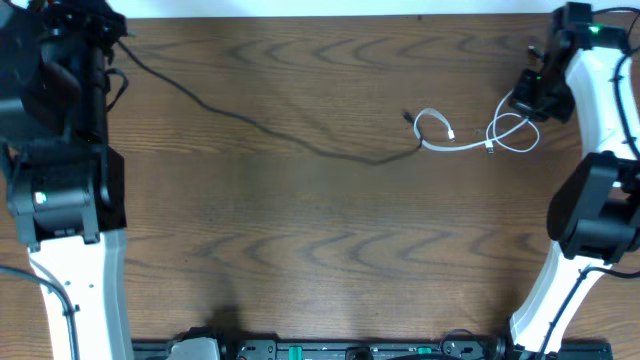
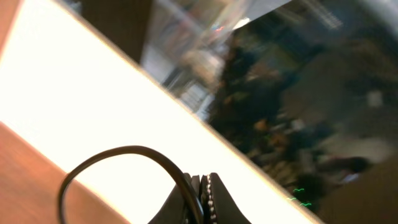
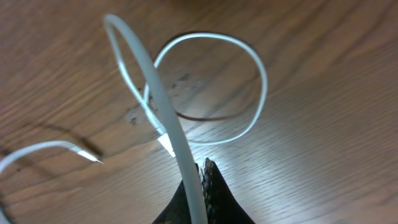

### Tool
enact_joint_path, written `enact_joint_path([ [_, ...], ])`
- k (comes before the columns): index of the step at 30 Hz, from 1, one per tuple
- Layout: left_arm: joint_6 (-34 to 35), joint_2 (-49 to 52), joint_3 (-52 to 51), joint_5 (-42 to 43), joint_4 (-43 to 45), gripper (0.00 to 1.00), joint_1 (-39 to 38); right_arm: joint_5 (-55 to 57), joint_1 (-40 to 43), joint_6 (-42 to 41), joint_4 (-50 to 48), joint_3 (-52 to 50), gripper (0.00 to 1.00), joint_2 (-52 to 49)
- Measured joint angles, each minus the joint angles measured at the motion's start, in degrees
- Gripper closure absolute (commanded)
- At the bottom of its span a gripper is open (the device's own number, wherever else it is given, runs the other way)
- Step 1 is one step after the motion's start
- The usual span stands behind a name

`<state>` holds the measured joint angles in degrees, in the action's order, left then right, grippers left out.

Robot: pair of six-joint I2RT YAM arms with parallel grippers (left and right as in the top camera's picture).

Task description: Untangle cables

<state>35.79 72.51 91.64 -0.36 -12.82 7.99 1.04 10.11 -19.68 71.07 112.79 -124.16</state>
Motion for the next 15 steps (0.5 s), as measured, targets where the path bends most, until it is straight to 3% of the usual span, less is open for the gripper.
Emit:
enact_joint_path([
  [15,-11.5,3.6,0.0,-4.3,-8.3,0.92,2.8,-9.7,5.0,11.1,0.1,0.0,0.99,0.0],
])
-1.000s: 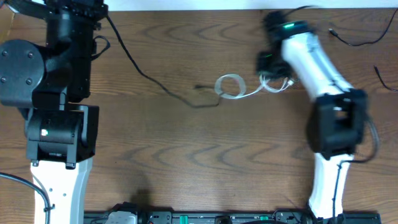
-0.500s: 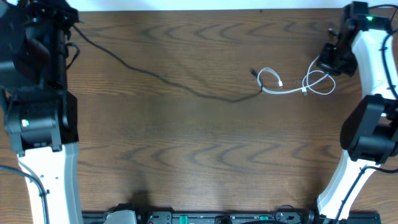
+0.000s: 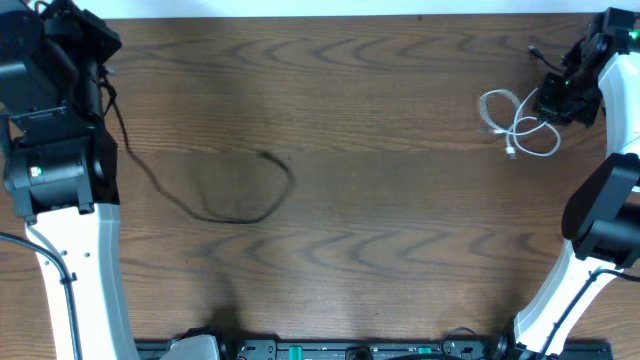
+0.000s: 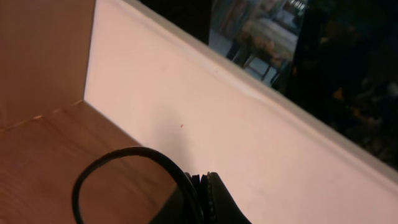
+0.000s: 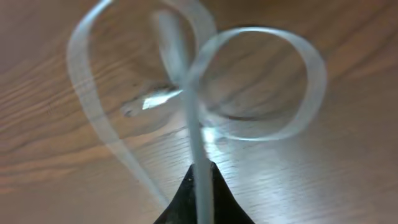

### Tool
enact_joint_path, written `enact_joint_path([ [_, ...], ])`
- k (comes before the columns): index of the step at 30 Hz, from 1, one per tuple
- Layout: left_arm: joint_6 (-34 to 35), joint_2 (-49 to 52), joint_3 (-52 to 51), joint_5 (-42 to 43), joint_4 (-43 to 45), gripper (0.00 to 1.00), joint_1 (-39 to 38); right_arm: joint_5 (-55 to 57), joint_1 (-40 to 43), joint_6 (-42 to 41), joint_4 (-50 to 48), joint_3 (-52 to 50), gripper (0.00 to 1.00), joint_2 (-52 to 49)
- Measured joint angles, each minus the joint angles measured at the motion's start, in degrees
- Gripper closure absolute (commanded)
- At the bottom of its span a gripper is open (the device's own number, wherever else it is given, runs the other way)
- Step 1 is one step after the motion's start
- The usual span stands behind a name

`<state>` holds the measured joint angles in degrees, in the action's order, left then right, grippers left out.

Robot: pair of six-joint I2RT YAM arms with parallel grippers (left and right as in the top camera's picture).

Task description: Untangle cables

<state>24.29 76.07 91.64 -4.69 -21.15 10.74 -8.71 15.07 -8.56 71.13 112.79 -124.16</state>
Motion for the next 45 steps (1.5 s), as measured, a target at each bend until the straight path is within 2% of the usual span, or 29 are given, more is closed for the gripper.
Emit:
enact_joint_path([
  [5,-0.8,0.3,0.0,8.0,-0.6,0.93,-0.5,-15.1,-2.3,8.2,-0.2,0.0,0.99,0.0],
  [9,-0.8,0.0,0.0,16.9,-0.7,0.93,-3.7,-25.0,-9.0,12.3,-1.0,0.0,0.99,0.0],
  [12,-0.8,-0.8,0.0,23.2,-0.9,0.93,-7.5,-28.3,-15.0,13.4,-2.6,0.0,0.99,0.0],
  [17,0.4,-2.1,0.0,30.3,-0.8,0.93,-13.2,-30.9,-25.4,10.7,-10.1,0.0,0.99,0.0],
  [22,2.8,-2.3,0.0,33.4,0.2,0.92,-15.5,-30.7,-28.8,4.9,-14.7,0.0,0.99,0.0],
  [23,3.5,-2.3,0.0,34.8,1.6,0.92,-15.7,-30.6,-28.7,3.9,-15.0,0.0,0.93,0.0],
  [24,4.0,-2.4,0.0,35.4,2.6,0.93,-15.7,-30.4,-28.5,3.1,-14.9,0.0,0.69,0.0],
  [25,4.6,-2.5,0.0,36.0,3.5,0.92,-15.7,-30.2,-28.3,2.4,-14.8,0.0,0.38,0.0],
  [27,5.9,-2.7,0.0,36.7,4.7,0.93,-15.7,-29.6,-27.8,2.2,-14.4,0.0,0.09,0.0],
  [28,6.4,-2.9,0.0,37.0,5.0,0.93,-15.7,-29.2,-27.5,2.3,-14.0,0.0,0.05,0.0],
  [33,11.4,-3.3,0.0,37.8,6.9,0.92,-15.7,-29.1,-26.4,5.2,-12.3,0.0,0.01,0.2],
  [39,22.3,-3.3,0.0,37.8,9.0,0.93,-16.1,-36.3,-25.7,15.7,-11.6,0.4,0.01,5.2],
  [43,30.4,-3.3,0.0,37.2,9.2,0.92,-16.2,-42.1,-27.8,23.2,-11.3,1.5,0.04,12.2],
  [45,34.8,-3.3,0.0,36.6,9.2,0.93,-16.2,-44.2,-30.3,25.9,-11.3,2.4,0.12,14.9],
])
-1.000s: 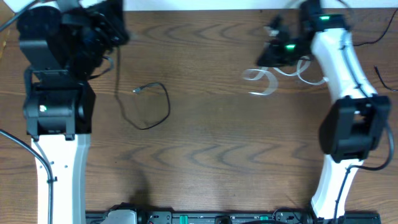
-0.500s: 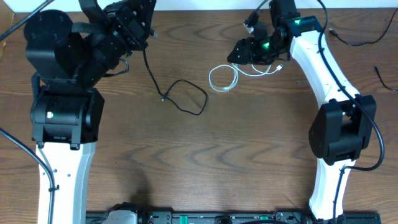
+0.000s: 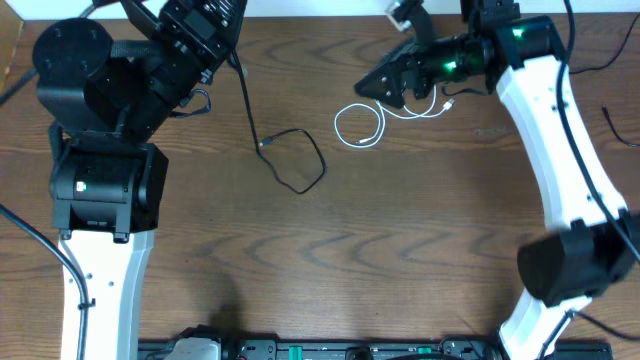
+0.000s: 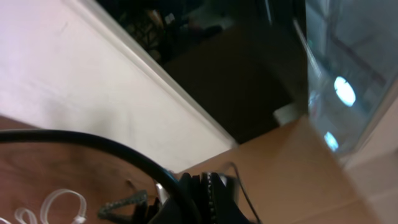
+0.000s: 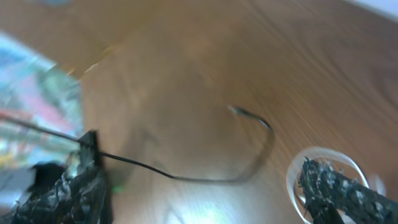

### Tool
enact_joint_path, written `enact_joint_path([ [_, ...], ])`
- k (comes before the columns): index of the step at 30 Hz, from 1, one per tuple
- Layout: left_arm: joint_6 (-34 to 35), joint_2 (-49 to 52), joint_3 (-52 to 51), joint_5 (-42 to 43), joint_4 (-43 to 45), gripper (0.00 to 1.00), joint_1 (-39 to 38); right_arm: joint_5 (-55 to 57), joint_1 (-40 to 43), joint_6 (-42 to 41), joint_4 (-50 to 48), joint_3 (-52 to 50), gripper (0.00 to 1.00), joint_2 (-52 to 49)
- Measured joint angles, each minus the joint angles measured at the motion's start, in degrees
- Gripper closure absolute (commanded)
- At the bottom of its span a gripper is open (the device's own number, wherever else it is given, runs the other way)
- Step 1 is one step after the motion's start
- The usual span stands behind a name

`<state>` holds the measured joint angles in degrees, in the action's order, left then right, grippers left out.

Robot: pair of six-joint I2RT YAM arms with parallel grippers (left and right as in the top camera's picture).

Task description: Untangle cables

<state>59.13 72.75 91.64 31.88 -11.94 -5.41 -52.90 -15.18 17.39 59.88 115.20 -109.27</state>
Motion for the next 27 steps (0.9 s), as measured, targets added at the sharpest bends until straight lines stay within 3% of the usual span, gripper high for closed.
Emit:
enact_joint_path([
  [8,10.9,0.0,0.0,-2.9,0.0,0.92,0.0,-3.2,-11.8,8.0,1.5,0.2,0.2,-1.6],
  [22,13.1,0.0,0.0,-5.2,0.0,0.93,0.0,-13.6,-13.9,25.7,11.5,-0.6,0.25,-5.7],
  [24,13.1,0.0,0.0,-5.2,0.0,0.92,0.0,-15.0,-13.7,27.1,11.3,-0.6,0.33,-5.7],
  [25,13.1,0.0,0.0,-5.2,0.0,0.92,0.0,-15.5,-13.8,27.5,11.0,-0.6,0.43,-5.7],
  [27,13.1,0.0,0.0,-5.2,0.0,0.92,0.0,-16.4,-14.2,28.2,9.8,-0.6,0.47,-5.7],
])
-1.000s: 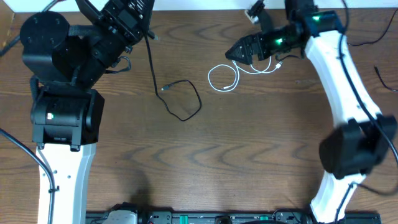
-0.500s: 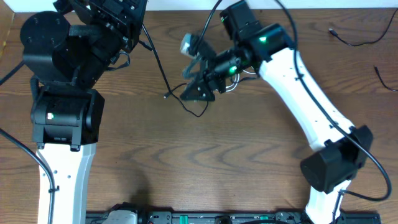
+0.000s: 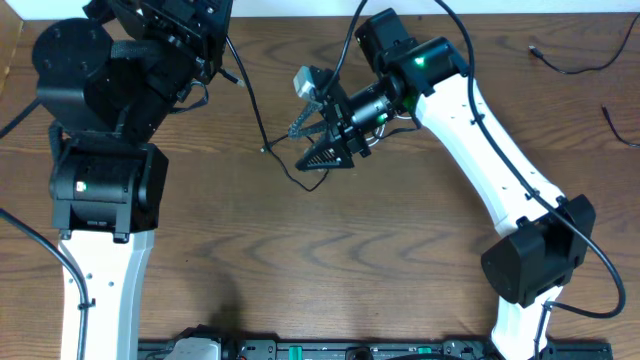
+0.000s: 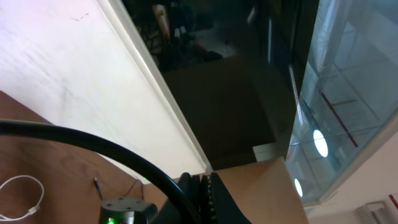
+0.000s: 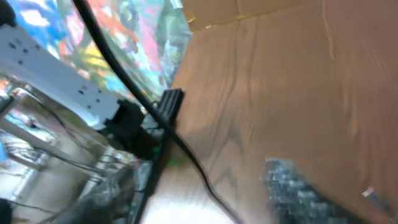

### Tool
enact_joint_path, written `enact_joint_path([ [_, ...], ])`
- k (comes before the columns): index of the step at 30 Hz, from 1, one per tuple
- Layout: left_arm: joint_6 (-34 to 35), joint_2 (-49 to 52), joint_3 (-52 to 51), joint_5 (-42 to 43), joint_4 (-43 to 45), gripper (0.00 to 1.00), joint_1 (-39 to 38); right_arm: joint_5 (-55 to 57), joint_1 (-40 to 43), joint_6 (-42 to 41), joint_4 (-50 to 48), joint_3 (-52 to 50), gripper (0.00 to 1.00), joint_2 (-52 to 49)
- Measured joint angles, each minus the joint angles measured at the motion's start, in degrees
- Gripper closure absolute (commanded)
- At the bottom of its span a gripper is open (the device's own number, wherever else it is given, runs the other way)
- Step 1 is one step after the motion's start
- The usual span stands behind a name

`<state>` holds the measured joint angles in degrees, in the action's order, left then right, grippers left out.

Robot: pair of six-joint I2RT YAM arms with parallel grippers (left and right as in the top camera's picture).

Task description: Untangle cables

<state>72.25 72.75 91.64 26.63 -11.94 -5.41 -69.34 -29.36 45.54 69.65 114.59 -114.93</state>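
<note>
My left gripper [image 4: 202,186] is shut on the black cable [image 4: 93,149], held high at the table's back left. From there the black cable [image 3: 245,95] hangs down to a loop on the wood. The right gripper [image 3: 300,148] is open at that loop, and the black cable [image 5: 124,68] runs between its blurred fingers [image 5: 298,186]. A loop of the white cable [image 4: 25,190] lies on the table in the left wrist view. The right arm hides it in the overhead view.
The brown wooden table [image 3: 320,280] spans the overhead view. Two thin dark stray cables lie at the back right, one near the edge [image 3: 570,65] and one short piece [image 3: 610,115]. The right arm [image 3: 480,150] stretches across the middle.
The right gripper, open above the white cable at the back middle, now sits lower and further left, open at the black cable's loop. The left gripper still holds the black cable.
First the left gripper held the black cable at far left and the right held the white cable at far right, with the cables meeting mid-table. Then they lay apart. Later both arms were near the back middle, the white cable let go. Now the right gripper is open around the black cable.
</note>
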Motion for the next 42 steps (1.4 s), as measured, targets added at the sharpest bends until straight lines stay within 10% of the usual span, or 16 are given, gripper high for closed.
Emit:
enact_joint_path([
  [8,0.0,0.0,0.0,0.0,0.0,0.93,0.0,-1.0,-5.6,-6.9,-16.4,0.0,0.51,0.0],
  [13,-0.1,0.0,0.0,0.0,0.0,0.92,0.0,0.3,-7.5,-16.3,-23.9,0.0,0.99,0.0],
  [27,-12.1,-0.1,0.0,-16.2,-18.6,0.76,0.0,17.6,-0.4,-42.8,-26.6,0.0,0.99,2.0],
  [42,-22.1,2.5,0.0,-29.2,-36.9,0.72,0.0,21.0,20.6,-64.2,-37.3,1.3,0.99,26.6],
])
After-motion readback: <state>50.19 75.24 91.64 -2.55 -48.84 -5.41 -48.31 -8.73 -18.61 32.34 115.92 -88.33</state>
